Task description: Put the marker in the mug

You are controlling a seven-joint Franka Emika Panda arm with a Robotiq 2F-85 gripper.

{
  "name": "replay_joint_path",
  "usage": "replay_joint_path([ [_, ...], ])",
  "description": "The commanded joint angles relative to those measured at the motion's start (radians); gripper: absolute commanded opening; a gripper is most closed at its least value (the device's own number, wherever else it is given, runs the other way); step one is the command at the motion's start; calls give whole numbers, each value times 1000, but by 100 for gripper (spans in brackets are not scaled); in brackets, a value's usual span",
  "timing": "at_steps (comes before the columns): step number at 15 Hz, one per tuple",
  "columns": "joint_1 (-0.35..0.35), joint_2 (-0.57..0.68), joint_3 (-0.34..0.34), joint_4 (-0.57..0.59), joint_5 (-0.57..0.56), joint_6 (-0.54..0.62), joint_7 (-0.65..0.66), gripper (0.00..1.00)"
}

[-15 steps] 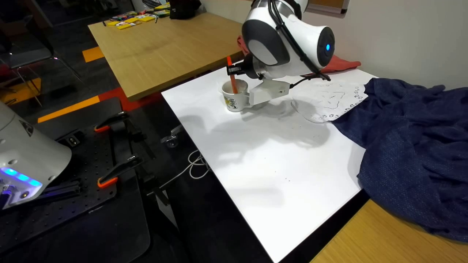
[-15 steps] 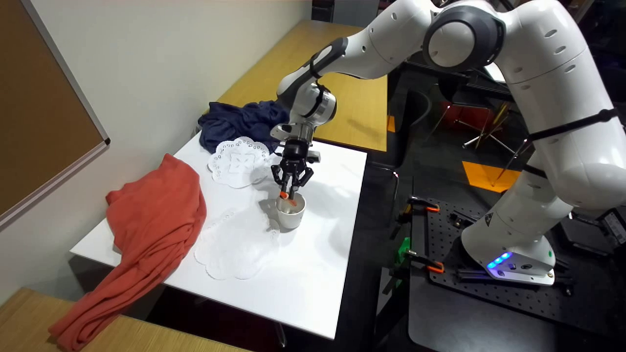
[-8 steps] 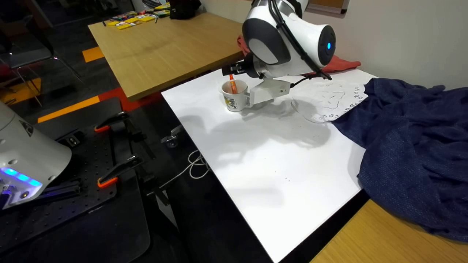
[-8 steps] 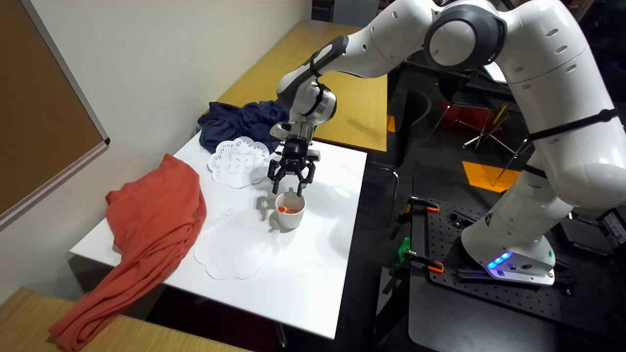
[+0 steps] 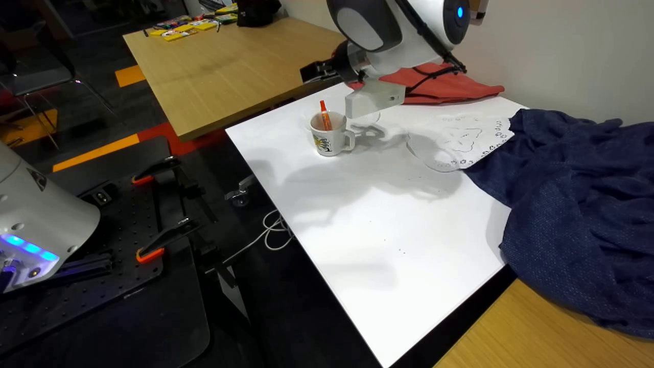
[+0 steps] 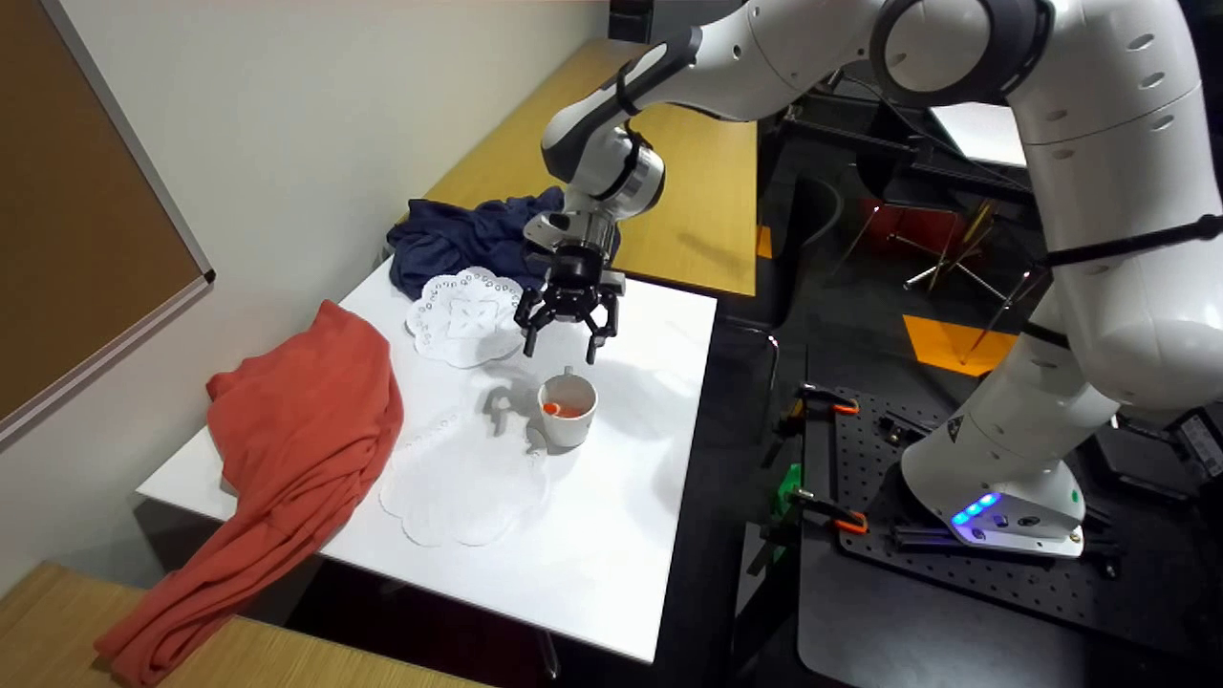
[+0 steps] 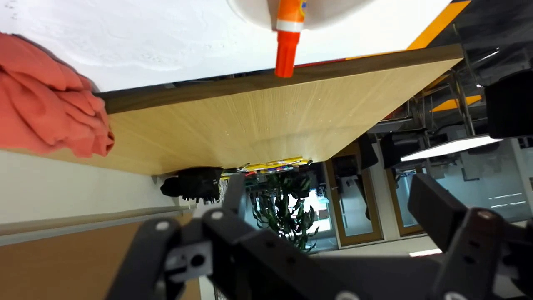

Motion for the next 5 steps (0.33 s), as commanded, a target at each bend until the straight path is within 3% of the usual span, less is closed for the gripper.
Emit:
replay_joint_path([
  [1,11,-14,-13,-7,5,-8,-2,100],
  [5,15,-42,-15,-34,5,-8,-2,100],
])
